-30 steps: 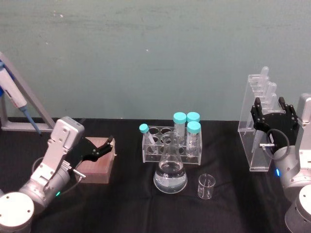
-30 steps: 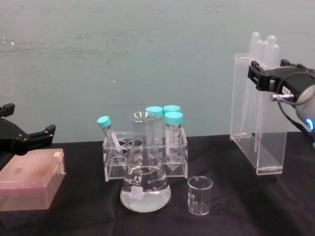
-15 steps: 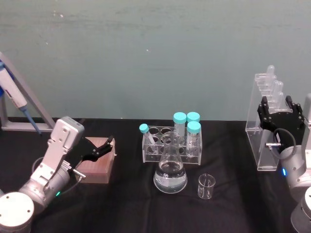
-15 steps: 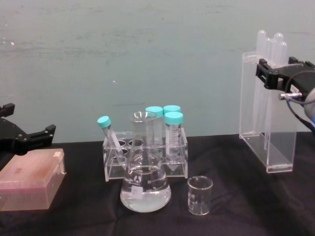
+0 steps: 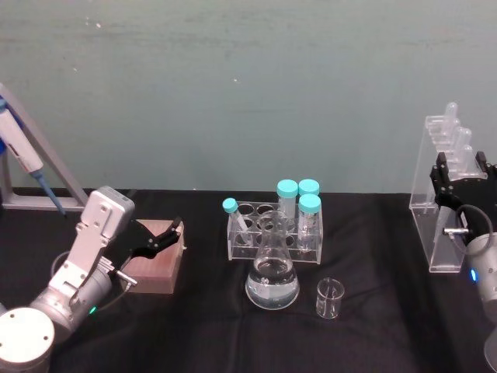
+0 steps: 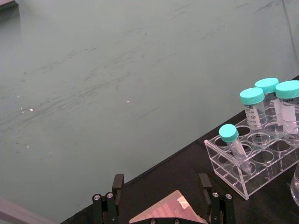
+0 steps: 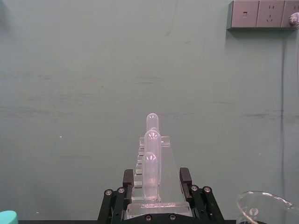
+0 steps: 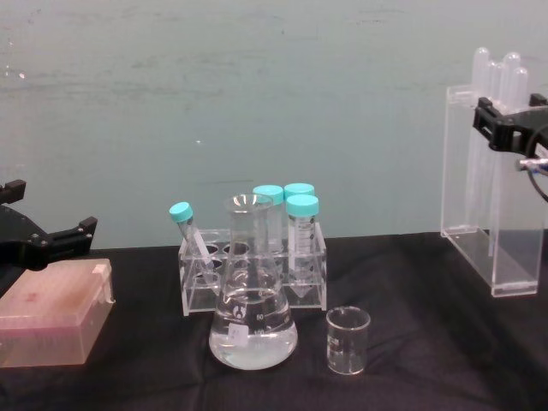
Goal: Place the experimental apparatus aside using one hand.
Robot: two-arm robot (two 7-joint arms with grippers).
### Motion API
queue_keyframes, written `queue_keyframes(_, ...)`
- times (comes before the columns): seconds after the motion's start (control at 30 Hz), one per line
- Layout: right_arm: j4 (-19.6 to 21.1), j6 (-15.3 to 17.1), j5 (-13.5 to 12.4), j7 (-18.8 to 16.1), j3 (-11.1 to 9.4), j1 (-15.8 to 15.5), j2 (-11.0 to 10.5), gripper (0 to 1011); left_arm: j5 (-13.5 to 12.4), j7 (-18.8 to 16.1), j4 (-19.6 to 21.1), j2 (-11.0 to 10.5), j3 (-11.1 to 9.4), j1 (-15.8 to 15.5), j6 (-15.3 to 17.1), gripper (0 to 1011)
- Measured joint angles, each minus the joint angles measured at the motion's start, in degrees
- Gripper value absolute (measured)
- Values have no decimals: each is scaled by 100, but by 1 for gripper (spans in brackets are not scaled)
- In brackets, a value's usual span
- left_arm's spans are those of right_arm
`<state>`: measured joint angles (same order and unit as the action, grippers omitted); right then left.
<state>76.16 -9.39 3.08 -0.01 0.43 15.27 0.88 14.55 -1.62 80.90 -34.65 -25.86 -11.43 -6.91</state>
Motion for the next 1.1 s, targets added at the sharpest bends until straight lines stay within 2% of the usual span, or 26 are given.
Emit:
queue_keyframes(0.3, 4, -47, -131, -162, -134, -11, -155, 600, 0, 0, 0, 0, 0, 0, 0, 1000)
queue_keyframes(0.73, -70, -103, -454, -510, -307, 3, -440, 600, 0, 0, 0, 0, 0, 0, 0, 1000)
queue_keyframes(1.1, -113, -120, -643, -639, -409, 14, -595, 600, 0, 0, 0, 0, 0, 0, 0, 1000)
